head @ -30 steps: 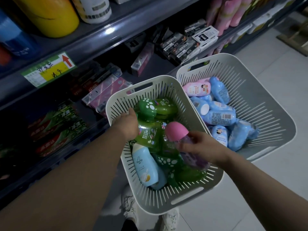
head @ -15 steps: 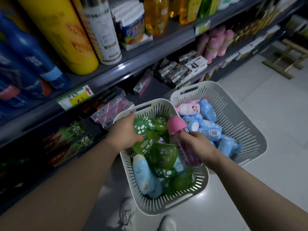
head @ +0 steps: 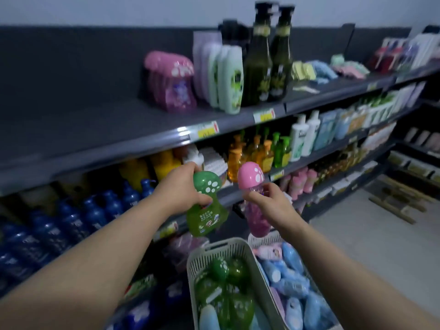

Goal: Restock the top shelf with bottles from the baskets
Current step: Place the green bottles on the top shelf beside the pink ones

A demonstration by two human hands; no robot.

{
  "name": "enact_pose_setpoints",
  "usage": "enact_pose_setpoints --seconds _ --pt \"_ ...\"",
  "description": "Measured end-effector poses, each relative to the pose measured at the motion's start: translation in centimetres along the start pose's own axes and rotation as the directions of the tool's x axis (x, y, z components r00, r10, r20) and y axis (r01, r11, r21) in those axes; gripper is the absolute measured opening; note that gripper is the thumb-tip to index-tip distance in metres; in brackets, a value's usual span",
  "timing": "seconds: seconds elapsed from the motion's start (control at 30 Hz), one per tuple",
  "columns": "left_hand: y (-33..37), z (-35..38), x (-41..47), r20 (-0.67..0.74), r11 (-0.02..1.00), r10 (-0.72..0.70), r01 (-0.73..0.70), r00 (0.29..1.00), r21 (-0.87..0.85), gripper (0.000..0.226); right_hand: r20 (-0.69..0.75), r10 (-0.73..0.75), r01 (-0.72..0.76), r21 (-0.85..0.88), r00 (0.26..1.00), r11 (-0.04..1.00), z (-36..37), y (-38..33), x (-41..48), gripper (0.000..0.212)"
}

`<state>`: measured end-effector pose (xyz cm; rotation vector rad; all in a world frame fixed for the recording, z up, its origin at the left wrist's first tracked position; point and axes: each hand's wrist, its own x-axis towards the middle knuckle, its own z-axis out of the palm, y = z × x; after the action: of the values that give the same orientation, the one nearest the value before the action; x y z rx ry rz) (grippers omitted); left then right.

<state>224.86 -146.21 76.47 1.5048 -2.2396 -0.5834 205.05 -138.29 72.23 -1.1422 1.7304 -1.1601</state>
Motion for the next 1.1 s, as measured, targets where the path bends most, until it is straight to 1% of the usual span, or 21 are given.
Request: enact_pose_setpoints --seconds 0.1,0.13,0.3,0.4,0.53,0.67,0.77,0.83,0.93,1.1 --pt "1.9 -4.8 -0.4 -0.077 0.999 0.029 -0.032 0.997 -0.033 0.065 -0.039 -0.097 0.097 -0.009 0.995 0.995 -0.8 -5.0 0.1 0.062" --pt "2.4 -6.3 -0.5 -0.109 0.998 0.035 -0.041 0.993 -0.05 0.064 -0.044 -0.123 0.124 0.001 0.991 0.992 -0.8 -6.5 0.2 0.064" --pt "3.8 -12.9 0.2 -0.24 0.995 0.067 -0.081 0.968 -0.049 0.064 -0.043 -0.236 0.237 0.014 0.971 0.972 -0.2 -12.5 1.7 0.061" --pt "3.8 -16.0 1.5 -0.297 0.997 0.06 -0.073 0.953 -0.032 0.067 -0.06 -0.276 0.277 0.014 0.959 0.961 0.9 -15.0 3.4 0.06" --pt "2.8 -18.9 4.2 -0.354 0.998 0.045 -0.056 0.934 -0.021 0.067 -0.069 -0.315 0.317 0.024 0.947 0.948 2.7 -17.5 6.5 0.048" --pt "1.0 -21.1 7.7 -0.362 0.998 0.04 -0.055 0.931 -0.031 0.062 -0.107 -0.34 0.34 -0.02 0.934 0.94 4.8 -19.5 10.8 0.068" --pt "-0.4 -22.5 10.3 -0.372 0.997 0.042 -0.064 0.927 -0.049 0.057 -0.144 -0.349 0.344 -0.057 0.926 0.937 6.6 -20.6 13.8 0.067" --pt "-1.3 -23.2 11.9 -0.375 0.996 0.047 -0.073 0.926 -0.055 0.055 -0.169 -0.335 0.327 -0.075 0.927 0.942 7.9 -21.0 15.5 0.072" --pt "-2.9 -24.0 14.2 -0.367 0.995 0.051 -0.078 0.929 -0.059 0.052 -0.214 -0.297 0.283 -0.092 0.931 0.955 9.9 -20.7 18.4 0.088" --pt "-5.1 -24.3 17.2 -0.364 0.992 0.049 -0.086 0.93 -0.087 0.053 -0.275 -0.26 0.229 -0.138 0.926 0.963 12.0 -19.8 20.7 0.084"
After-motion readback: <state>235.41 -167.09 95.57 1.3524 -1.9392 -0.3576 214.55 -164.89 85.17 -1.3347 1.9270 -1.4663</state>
